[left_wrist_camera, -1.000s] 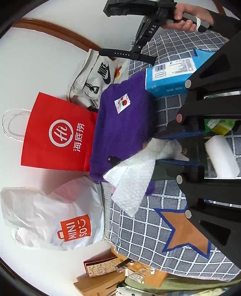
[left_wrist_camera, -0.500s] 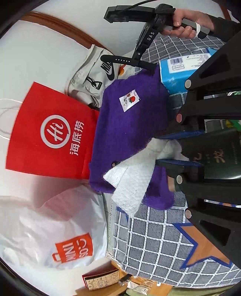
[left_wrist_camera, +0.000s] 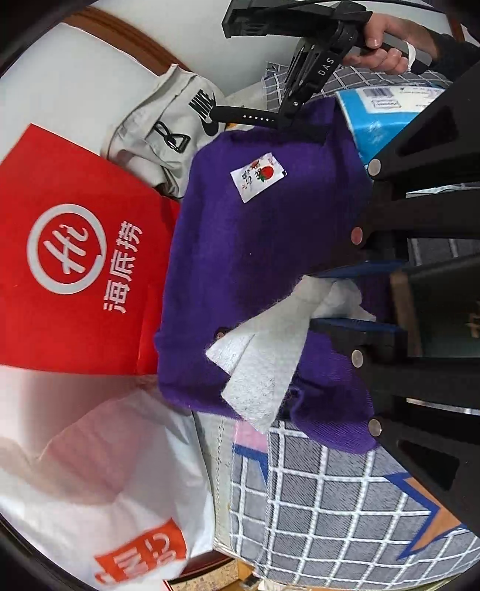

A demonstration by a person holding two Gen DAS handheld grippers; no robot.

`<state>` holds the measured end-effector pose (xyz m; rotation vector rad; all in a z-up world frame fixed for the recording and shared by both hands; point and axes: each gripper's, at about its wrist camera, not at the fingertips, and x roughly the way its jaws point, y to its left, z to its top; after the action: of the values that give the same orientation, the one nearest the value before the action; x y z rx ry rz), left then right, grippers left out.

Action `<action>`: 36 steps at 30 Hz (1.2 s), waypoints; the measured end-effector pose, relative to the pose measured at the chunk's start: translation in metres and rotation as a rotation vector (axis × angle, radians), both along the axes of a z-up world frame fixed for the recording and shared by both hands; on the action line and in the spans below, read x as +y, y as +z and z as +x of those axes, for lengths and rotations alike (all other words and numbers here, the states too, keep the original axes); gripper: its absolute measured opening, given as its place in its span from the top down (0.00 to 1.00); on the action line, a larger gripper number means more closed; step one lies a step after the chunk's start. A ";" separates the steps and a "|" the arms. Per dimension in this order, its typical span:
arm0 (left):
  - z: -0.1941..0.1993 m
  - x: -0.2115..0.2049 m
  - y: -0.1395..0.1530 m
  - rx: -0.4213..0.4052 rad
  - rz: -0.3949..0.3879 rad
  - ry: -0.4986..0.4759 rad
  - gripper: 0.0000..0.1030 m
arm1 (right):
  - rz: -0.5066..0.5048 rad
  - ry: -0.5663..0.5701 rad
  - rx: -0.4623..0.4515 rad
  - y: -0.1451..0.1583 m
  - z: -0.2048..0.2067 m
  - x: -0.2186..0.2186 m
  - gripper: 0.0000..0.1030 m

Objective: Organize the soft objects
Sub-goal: 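Lower the strap and tissue onto the towel and open both grippers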

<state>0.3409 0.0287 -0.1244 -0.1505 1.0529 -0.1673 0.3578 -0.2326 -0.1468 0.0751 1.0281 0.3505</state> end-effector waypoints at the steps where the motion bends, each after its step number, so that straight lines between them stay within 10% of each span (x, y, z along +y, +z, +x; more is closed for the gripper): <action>1: 0.004 0.000 -0.003 0.009 0.004 -0.002 0.80 | 0.002 0.002 0.010 -0.003 0.002 0.000 0.97; 27: 0.034 -0.006 -0.042 0.145 0.002 -0.024 0.78 | -0.055 0.004 0.065 -0.029 0.019 0.006 0.90; 36: 0.022 0.001 -0.020 0.120 -0.011 -0.018 0.51 | -0.101 0.029 0.007 -0.009 0.004 0.018 0.53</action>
<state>0.3628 0.0300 -0.1448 -0.1625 1.1736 -0.1822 0.3623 -0.2151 -0.1559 -0.0300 1.0530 0.3242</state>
